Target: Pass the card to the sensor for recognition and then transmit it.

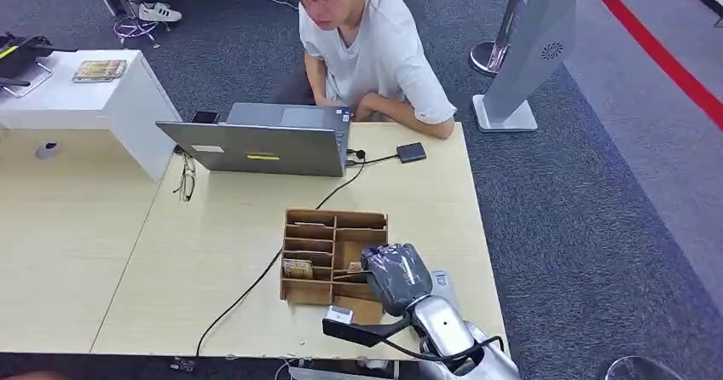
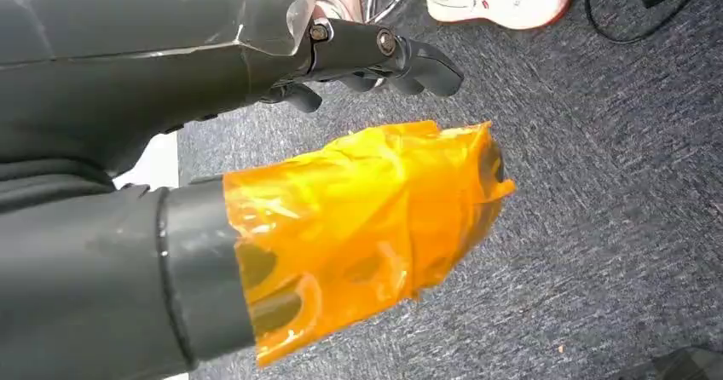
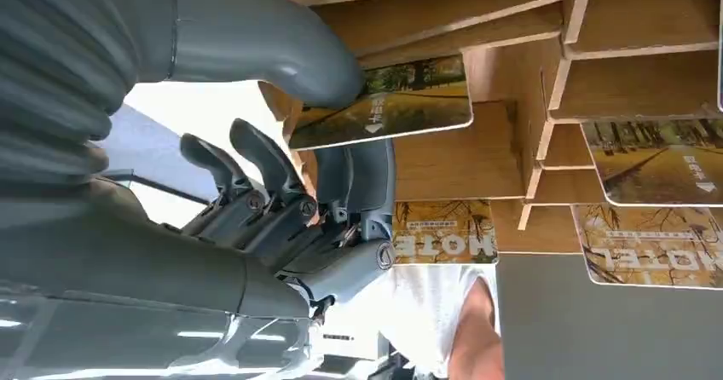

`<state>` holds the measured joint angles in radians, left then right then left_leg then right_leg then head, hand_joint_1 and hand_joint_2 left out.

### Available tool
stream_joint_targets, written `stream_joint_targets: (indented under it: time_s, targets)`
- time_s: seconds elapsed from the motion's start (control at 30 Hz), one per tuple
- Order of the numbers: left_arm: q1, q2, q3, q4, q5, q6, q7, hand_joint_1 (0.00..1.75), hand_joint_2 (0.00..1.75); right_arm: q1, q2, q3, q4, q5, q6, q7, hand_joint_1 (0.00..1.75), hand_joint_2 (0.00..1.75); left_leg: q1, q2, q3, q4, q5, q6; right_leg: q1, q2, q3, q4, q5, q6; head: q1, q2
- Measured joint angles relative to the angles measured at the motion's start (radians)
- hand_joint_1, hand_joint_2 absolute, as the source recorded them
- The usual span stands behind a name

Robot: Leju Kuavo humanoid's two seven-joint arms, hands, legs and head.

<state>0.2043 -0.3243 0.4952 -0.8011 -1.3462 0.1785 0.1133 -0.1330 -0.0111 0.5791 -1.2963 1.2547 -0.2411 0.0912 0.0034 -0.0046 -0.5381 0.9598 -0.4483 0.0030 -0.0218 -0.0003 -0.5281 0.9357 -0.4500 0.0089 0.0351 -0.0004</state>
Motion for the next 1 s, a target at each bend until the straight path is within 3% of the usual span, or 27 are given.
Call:
stream_joint_targets:
  time_s: [0.47, 1.0]
  targets:
    - [0.000, 0.000, 0.000, 0.000, 0.013, 0.000, 0.002, 0.00, 0.00, 0.009, 0.006, -0.007, -0.016, 0.000, -0.022, -0.016, 1.66, 1.75, 0.000, 0.000, 0.000, 0.000, 0.000, 0.000, 0.000, 0.000, 0.000, 0.000, 0.000, 0.000, 0.000, 0.000]
    - [0.002, 0.000, 0.000, -0.014, 0.055, 0.002, 0.005, 0.00, 0.00, 0.036, 0.005, -0.007, -0.198, 0.000, -0.049, -0.039, 1.66, 1.75, 0.000, 0.000, 0.000, 0.000, 0.000, 0.000, 0.000, 0.000, 0.000, 0.000, 0.000, 0.000, 0.000, 0.000]
